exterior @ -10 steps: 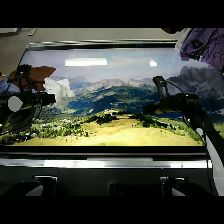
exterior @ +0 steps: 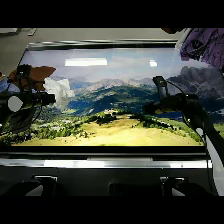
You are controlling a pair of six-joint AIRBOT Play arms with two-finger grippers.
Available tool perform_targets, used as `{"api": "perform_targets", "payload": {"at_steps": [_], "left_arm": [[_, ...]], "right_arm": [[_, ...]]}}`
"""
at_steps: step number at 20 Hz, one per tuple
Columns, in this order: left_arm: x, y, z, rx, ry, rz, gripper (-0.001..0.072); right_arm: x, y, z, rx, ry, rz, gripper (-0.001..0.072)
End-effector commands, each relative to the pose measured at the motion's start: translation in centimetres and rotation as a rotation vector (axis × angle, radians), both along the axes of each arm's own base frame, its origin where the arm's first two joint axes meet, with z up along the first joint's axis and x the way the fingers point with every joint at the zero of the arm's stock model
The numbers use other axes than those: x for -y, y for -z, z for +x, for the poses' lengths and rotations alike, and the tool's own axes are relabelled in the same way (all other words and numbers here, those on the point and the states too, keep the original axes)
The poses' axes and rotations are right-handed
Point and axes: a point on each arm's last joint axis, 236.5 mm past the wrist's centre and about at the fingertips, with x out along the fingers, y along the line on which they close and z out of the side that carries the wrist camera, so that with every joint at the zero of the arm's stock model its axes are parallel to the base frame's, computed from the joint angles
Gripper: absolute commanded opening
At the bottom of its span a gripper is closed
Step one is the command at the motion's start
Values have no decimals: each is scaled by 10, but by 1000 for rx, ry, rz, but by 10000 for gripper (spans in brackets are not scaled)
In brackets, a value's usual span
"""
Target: Fold the clothes and pants, and hang the long-sleeved shirts on hangers.
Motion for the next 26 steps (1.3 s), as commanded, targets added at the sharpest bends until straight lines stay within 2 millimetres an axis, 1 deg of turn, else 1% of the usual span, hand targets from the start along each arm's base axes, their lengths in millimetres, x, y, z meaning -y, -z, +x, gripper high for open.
{"api": "perform_targets", "payload": {"at_steps": [1, 15, 16, 18, 19, 20, 21, 23, 26], "left_arm": [[0, 0, 0, 0, 1, 0, 19], [0, 0, 1, 3, 1, -1, 20], [1, -2, 3, 15, 0, -6, 85], [2, -3, 8, 29, -23, -30, 720], [-3, -7, 17, 65, -26, -12, 720], [-8, -6, 24, 66, -38, -9, 720], [-12, 2, 31, 45, -49, -9, 720], [-16, 34, 43, -24, -56, -2, 720], [-19, 97, 57, -127, -109, -28, 720]], "right_arm": [[0, 0, 0, 1, 0, 0, 36], [0, 0, 0, 1, 0, 0, 36], [0, 0, 0, 1, 0, 0, 36], [0, 0, 0, 1, 0, 0, 36], [0, 0, 0, 1, 0, 1, 36], [0, -1, 0, 1, 0, 1, 36], [-1, -1, 1, 4, 1, 2, 36], [0, -1, 2, 8, 2, 2, 36], [0, -1, 2, 8, 2, 2, 36]]}}
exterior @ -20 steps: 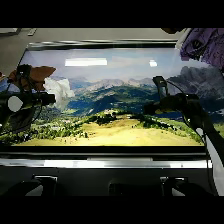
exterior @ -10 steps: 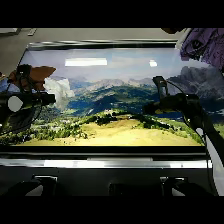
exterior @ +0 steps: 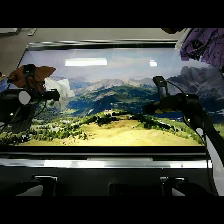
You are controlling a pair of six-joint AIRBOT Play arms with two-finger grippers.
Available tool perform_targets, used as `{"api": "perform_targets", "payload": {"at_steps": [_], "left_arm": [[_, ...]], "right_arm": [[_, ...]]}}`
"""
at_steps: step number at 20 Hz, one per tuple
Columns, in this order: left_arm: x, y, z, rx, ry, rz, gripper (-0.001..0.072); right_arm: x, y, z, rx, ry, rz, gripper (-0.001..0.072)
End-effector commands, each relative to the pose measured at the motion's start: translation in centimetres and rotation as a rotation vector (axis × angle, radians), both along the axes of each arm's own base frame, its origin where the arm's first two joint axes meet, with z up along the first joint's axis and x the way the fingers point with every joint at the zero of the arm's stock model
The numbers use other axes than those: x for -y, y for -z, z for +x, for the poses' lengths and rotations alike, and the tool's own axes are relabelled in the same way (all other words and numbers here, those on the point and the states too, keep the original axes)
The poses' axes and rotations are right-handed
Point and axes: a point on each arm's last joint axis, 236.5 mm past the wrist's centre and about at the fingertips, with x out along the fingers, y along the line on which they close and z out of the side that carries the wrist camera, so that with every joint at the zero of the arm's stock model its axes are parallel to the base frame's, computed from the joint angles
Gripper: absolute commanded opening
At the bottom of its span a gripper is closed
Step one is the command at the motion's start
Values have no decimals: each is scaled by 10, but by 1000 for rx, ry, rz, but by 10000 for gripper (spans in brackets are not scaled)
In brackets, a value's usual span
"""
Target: Fold the clothes and pants, and hang the long-sleeved shirts on hangers.
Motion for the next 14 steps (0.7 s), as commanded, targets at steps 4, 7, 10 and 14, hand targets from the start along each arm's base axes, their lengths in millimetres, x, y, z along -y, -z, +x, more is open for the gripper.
{"api": "perform_targets", "payload": {"at_steps": [4, 7, 10, 14], "left_arm": [[-1, 82, 23, -103, -137, -91, 355], [16, 51, 13, -166, -155, -178, 14], [56, -7, -8, -174, -58, -275, 13], [171, -71, -70, -199, 219, -436, 15]], "right_arm": [[-3, 1, -6, -25, -3, 10, 36], [-4, 4, -23, -93, -23, 11, 37], [-2, -3, -48, -156, -57, -2, 37], [19, -22, -80, -184, -137, -108, 37]]}}
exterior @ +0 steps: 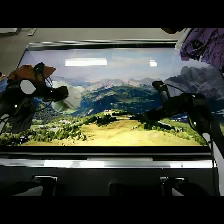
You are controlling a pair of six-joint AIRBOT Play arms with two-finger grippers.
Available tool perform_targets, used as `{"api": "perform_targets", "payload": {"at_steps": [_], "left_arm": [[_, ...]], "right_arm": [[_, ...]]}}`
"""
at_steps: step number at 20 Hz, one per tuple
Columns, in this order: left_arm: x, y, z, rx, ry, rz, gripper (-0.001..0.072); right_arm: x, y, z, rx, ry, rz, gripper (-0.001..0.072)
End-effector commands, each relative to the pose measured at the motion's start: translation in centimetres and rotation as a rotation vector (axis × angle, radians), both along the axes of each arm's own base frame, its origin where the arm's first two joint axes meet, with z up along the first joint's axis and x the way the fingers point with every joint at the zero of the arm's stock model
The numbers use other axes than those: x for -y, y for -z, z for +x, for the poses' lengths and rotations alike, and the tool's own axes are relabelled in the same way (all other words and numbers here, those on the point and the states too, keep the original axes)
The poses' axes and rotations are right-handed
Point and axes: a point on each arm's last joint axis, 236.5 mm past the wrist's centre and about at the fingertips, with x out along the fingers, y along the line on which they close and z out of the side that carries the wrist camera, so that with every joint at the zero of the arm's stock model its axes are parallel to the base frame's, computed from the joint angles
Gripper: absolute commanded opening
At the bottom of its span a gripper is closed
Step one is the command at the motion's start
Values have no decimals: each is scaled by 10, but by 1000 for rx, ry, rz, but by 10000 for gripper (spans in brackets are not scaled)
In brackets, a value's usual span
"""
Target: Fold the clothes and pants, and hang the long-sleeved shirts on hangers.
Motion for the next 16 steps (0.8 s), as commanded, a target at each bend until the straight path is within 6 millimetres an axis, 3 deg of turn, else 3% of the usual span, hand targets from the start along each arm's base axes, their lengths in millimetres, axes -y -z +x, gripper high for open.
{"api": "perform_targets", "payload": {"at_steps": [1, 4, 6, 7, 8, 9, 10, 11, 12, 14, 16], "left_arm": [[106, -47, -67, -42, 238, -187, 15], [199, -49, -108, -68, 316, -284, 15], [250, -34, -127, -75, 310, -338, 15], [268, -19, -134, -108, 280, -358, 19], [277, -5, -138, -145, 257, -362, 68], [280, 3, -138, -177, 233, -371, 186], [275, 4, -131, -186, 207, -386, 357], [263, -4, -118, -175, 173, -401, 461], [246, -14, -104, -157, 142, -408, 489], [196, -39, -75, -93, 97, -400, 625], [138, -55, -59, -54, 80, -356, 640]], "right_arm": [[24, -15, -30, -28, -64, -110, 37], [47, -37, -38, 31, -60, -196, 37], [52, -51, -41, 72, -29, -204, 86], [53, -55, -42, 81, -18, -203, 117], [54, -56, -43, 83, -18, -202, 187], [54, -56, -43, 82, -11, -200, 242], [53, -57, -41, 88, -1, -195, 289], [53, -58, -38, 103, 3, -192, 297], [55, -59, -35, 117, 6, -200, 297], [70, -63, -23, 164, 72, -247, 370], [92, -69, -1, 251, 201, -298, 455]]}}
